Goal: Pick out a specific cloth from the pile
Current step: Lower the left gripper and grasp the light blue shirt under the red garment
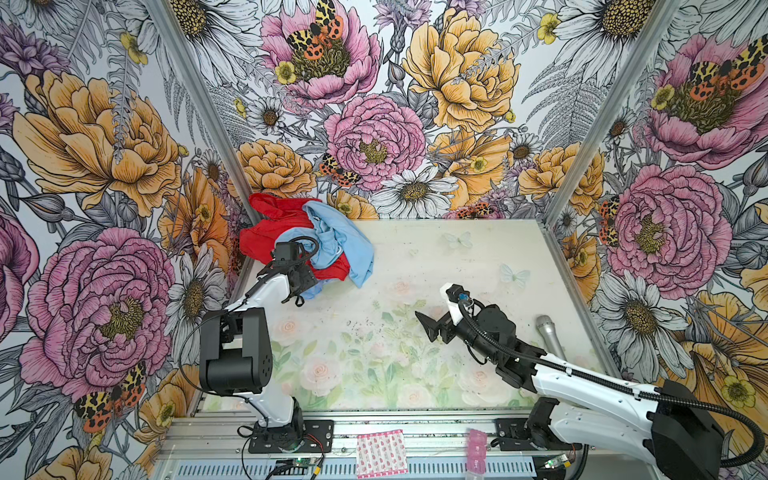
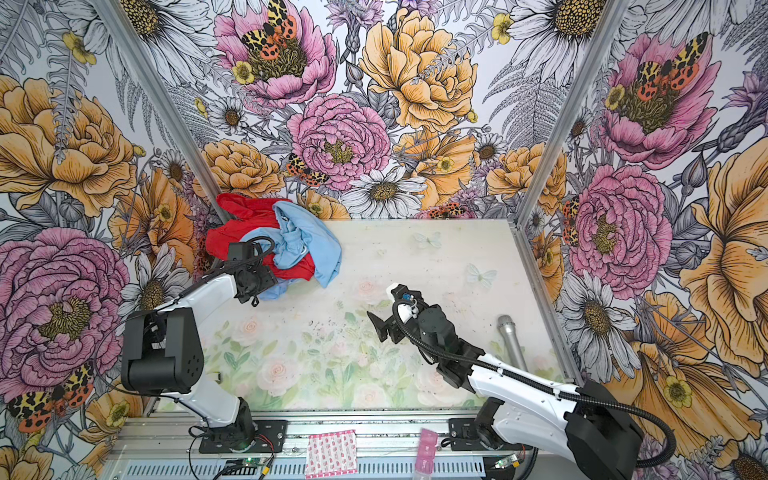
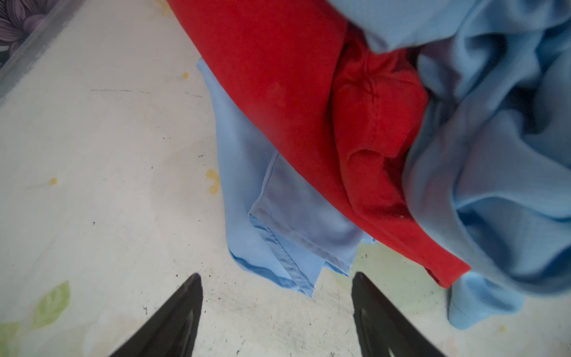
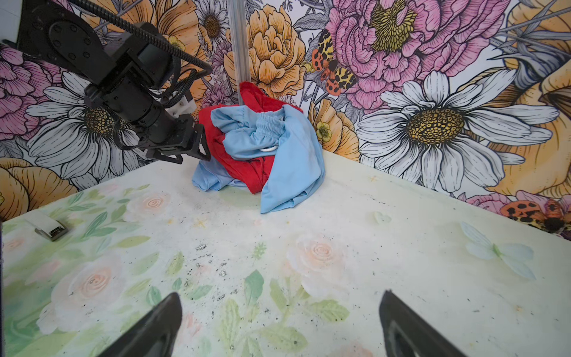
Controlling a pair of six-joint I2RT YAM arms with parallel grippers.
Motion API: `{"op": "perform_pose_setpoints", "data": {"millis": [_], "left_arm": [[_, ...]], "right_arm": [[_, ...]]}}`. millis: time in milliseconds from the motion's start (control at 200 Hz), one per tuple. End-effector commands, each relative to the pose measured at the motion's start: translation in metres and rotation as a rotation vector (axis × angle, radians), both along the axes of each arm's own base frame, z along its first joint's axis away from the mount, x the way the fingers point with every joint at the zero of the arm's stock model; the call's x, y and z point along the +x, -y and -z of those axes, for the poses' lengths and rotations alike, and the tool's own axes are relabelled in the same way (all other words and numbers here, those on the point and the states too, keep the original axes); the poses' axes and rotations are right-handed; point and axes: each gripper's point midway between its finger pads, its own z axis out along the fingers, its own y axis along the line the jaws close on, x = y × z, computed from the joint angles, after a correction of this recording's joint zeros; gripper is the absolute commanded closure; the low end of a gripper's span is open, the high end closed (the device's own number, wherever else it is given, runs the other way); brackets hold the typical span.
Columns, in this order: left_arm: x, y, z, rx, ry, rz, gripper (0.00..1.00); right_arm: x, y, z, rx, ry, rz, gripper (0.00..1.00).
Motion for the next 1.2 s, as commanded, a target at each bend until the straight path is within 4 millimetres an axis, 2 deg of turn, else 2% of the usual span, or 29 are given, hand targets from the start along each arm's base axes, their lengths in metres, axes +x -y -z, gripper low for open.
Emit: {"op": "perform_pose_setpoints", "data": {"millis": [0, 320, 340, 420, 751, 1001, 1196], "left_arm": [[0.006, -0.003, 0.005, 0.029, -0.021, -0.021, 0.23], [0.017, 0.003, 0.012, -0.002, -0.006, 0.003, 0.31], [0.019, 0.004, 0.013, -0.007, -0.006, 0.006, 0.32], [0.02, 0.006, 0.018, -0.012, -0.017, 0.01, 0.33], [0.014, 0.0, 0.022, 0.002, -0.017, -0.02, 0.31], [0.016, 0.006, 0.028, -0.001, -0.025, 0.002, 0.3], [0.006, -0.004, 0.025, 0.006, -0.031, -0.055, 0.3]], "right_arm": [[0.006, 0.005, -0.001, -0.007, 0.02, 0.035, 0.01], [0.01, 0.009, 0.005, -0.005, -0.005, 0.053, 0.01], [0.017, 0.017, 0.005, -0.003, -0.006, 0.08, 0.0], [0.019, 0.019, 0.005, 0.005, -0.013, 0.087, 0.01], [0.024, 0.023, 0.006, 0.024, -0.035, 0.089, 0.01], [0.022, 0.024, 0.004, 0.036, -0.036, 0.078, 0.01], [0.025, 0.022, 0.004, 0.036, -0.044, 0.074, 0.01]]}}
